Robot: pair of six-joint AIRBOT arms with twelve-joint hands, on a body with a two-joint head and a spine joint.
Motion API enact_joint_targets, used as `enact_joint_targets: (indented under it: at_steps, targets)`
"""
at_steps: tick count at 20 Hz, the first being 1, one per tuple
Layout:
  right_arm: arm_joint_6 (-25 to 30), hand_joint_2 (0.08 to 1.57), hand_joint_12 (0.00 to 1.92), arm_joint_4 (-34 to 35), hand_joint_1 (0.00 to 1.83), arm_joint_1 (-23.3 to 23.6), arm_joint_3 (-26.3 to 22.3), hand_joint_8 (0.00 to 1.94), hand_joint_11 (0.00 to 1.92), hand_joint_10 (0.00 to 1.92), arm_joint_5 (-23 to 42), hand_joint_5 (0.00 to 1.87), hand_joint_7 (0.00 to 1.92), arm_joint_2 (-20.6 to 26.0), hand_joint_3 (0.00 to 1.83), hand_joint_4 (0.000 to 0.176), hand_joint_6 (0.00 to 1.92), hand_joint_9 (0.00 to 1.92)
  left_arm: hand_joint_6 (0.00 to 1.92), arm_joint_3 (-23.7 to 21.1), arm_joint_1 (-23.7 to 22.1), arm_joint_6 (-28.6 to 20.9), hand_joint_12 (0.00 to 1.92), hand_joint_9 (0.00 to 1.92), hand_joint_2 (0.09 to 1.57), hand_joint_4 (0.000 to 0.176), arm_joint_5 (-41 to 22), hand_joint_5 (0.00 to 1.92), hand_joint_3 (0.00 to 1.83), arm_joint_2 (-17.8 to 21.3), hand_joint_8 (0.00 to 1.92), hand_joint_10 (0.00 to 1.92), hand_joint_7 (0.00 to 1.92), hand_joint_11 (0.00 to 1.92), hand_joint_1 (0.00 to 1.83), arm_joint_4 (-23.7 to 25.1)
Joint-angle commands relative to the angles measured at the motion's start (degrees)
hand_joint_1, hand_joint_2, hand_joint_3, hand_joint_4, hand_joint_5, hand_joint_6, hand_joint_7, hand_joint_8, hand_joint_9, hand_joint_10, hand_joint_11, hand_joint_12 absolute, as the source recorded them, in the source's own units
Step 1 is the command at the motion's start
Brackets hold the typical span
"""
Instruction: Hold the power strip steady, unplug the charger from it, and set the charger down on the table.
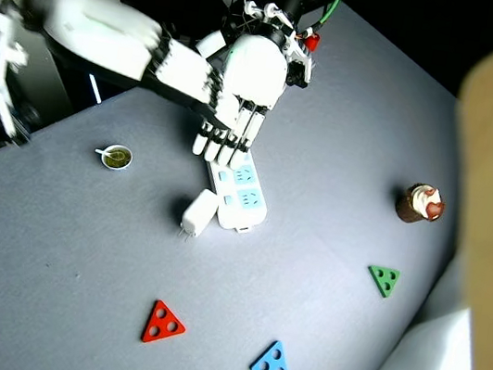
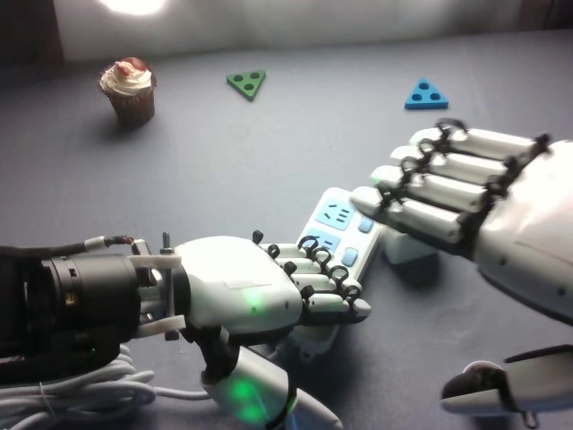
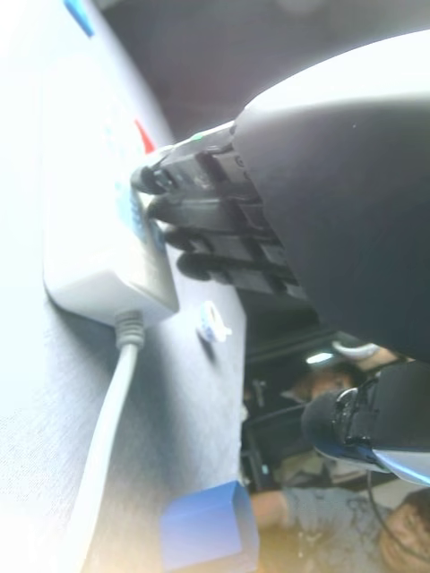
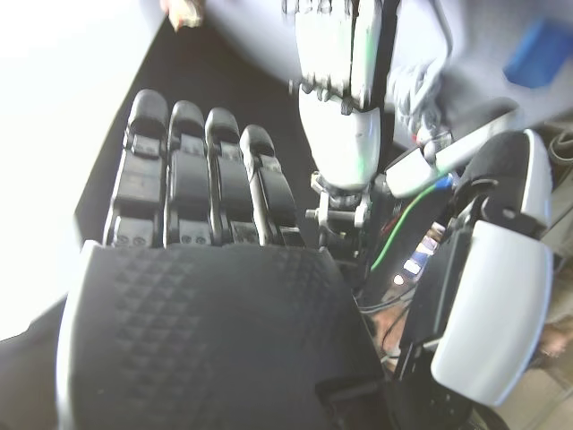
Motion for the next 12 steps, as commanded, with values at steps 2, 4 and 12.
enact_joint_targets:
  at_steps: [2,4,12]
  targets:
    - [1.09,0.79,0.23,-1.62,0.52,1.61,-1.94,0.01,0.11,0.01,-5.04,0.13,0.19,3.21,0.00,0.000,0.00,0.20,0.00,0.01,-1.08,-0.26,0.01,0.05,1.04,0.000,-1.84,0.10,0.00,0.52,0.00,0.00,0.09,0.02,0.00,-0.60]
    - [3.19,0.82,0.20,-1.62,0.49,1.74,-4.12,0.00,0.07,0.00,-4.24,0.13,0.17,7.72,0.01,0.000,0.00,0.16,0.00,-0.34,-2.68,-0.74,0.00,0.05,1.04,0.000,-1.81,0.10,0.00,1.37,0.00,0.00,0.09,0.02,0.00,-0.60]
    - [15.59,0.86,0.16,-4.24,0.44,2.57,-7.03,0.00,0.09,0.00,1.73,0.13,0.16,18.52,0.00,0.000,0.00,0.17,0.00,-1.80,-9.27,-3.56,0.01,0.07,1.05,0.000,-2.03,0.11,0.00,5.09,0.01,0.01,0.12,0.03,0.00,-0.60]
